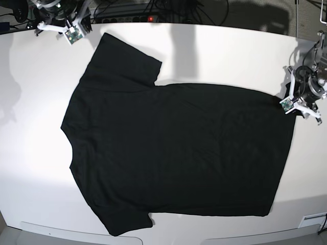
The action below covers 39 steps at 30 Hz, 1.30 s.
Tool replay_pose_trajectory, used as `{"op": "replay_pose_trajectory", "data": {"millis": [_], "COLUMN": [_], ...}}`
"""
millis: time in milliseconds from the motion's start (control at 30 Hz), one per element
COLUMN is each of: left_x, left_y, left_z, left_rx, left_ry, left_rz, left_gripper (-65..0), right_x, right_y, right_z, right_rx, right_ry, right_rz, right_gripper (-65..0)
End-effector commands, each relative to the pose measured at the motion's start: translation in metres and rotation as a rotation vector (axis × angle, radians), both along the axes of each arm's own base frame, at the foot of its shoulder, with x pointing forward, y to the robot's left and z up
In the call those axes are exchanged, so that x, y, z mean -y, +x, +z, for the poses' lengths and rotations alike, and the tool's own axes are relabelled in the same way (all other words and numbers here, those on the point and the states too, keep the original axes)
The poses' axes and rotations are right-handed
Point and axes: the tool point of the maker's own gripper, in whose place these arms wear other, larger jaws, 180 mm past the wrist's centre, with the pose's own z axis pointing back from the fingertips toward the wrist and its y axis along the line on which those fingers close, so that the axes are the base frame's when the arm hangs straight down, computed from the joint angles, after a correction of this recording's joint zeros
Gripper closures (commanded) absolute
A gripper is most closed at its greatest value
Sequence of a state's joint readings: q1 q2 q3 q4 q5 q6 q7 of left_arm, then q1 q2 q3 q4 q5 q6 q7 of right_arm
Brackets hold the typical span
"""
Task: Fold the T-shirt properly
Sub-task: 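Move both grippers down to the shirt's shoulder and hem corners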
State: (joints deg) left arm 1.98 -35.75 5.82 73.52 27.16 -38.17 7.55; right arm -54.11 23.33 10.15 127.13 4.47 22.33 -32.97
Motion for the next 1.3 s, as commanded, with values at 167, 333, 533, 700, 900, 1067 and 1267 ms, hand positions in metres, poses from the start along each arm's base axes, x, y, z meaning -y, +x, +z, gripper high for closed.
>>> {"op": "replay_pose_trajectory", "data": {"millis": [167, 333, 533, 700, 900, 1067, 1267], "left_x": [-0.007, -0.008, 0.011, 0.022, 0.022, 0.022, 0.019], "left_y": [-0.008, -0.017, -0.018, -0.015, -0.017, -0.017, -0.014], "left_z": [-0.009, -0.014, -0.013, -0.008, -0.009, -0.01, -0.008], "left_rx": [-0.052, -0.098, -0.125, -0.118, -0.13, -0.132, -0.111], "left_ry": [0.061, 0.044, -0.15, -0.246, -0.257, -0.254, -0.248], "left_rz": [-0.02, 0.014, 0.128, 0.157, 0.173, 0.174, 0.193], "left_gripper": [-15.6, 0.0, 0.0, 0.0, 0.0, 0.0, 0.0], "right_x": [-0.002, -0.001, 0.007, 0.001, 0.01, 0.027, 0.037], "right_y": [0.008, 0.018, 0.043, 0.064, 0.073, 0.077, 0.079], "right_z": [0.009, 0.015, 0.026, 0.026, -0.013, -0.03, -0.026], "right_rx": [0.044, 0.113, 0.215, 0.252, 0.186, 0.135, 0.127], "right_ry": [0.006, -0.03, -0.124, -0.198, -0.341, -0.433, -0.452], "right_rz": [0.005, 0.051, 0.097, 0.208, 0.399, 0.471, 0.507], "right_gripper": [-9.0, -9.0, -32.0, -35.7, -35.7, -35.7, -35.7]}}
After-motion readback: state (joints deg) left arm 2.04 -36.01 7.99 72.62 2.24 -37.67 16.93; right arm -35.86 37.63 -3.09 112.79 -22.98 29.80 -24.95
